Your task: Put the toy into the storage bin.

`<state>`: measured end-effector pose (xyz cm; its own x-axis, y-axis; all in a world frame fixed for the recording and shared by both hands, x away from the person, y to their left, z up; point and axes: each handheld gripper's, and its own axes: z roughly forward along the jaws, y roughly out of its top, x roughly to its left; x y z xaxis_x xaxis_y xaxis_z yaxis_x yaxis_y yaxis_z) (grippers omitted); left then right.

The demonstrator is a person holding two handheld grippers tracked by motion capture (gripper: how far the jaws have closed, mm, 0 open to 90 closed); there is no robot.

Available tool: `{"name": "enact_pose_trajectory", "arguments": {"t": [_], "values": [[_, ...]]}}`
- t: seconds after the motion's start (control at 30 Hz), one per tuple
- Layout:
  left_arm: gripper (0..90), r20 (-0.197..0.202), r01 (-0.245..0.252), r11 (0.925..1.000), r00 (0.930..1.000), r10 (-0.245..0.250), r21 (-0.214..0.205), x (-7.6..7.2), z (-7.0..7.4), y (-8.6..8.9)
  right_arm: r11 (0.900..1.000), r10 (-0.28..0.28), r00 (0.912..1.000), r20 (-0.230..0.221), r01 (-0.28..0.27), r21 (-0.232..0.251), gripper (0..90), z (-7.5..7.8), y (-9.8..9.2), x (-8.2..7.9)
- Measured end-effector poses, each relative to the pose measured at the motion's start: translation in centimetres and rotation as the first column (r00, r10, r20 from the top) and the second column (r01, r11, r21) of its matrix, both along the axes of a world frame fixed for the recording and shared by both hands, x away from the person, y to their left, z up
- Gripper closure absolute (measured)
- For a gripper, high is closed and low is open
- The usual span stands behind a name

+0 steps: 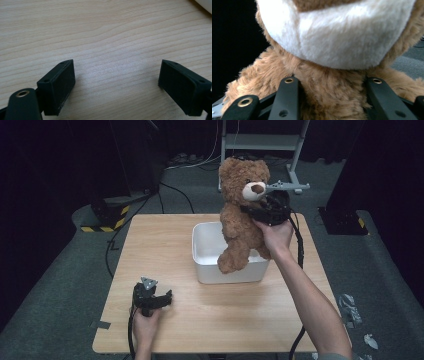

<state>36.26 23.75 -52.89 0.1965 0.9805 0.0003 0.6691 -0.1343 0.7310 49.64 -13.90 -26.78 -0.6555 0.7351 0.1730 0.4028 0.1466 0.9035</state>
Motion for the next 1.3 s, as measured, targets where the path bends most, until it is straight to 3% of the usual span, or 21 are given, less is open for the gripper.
{"name": "enact_pose_trajectory", "arguments": {"t": [1.3], "values": [[14.6, 0.005, 0.005, 1.0, 1.0, -0.005, -0.002, 0.0, 0.0, -0.1, 0.9996, -0.021, 0.9992, -0.035, 0.02, -0.018, 60.4, -1.8, 2.1, 1.8]]}}
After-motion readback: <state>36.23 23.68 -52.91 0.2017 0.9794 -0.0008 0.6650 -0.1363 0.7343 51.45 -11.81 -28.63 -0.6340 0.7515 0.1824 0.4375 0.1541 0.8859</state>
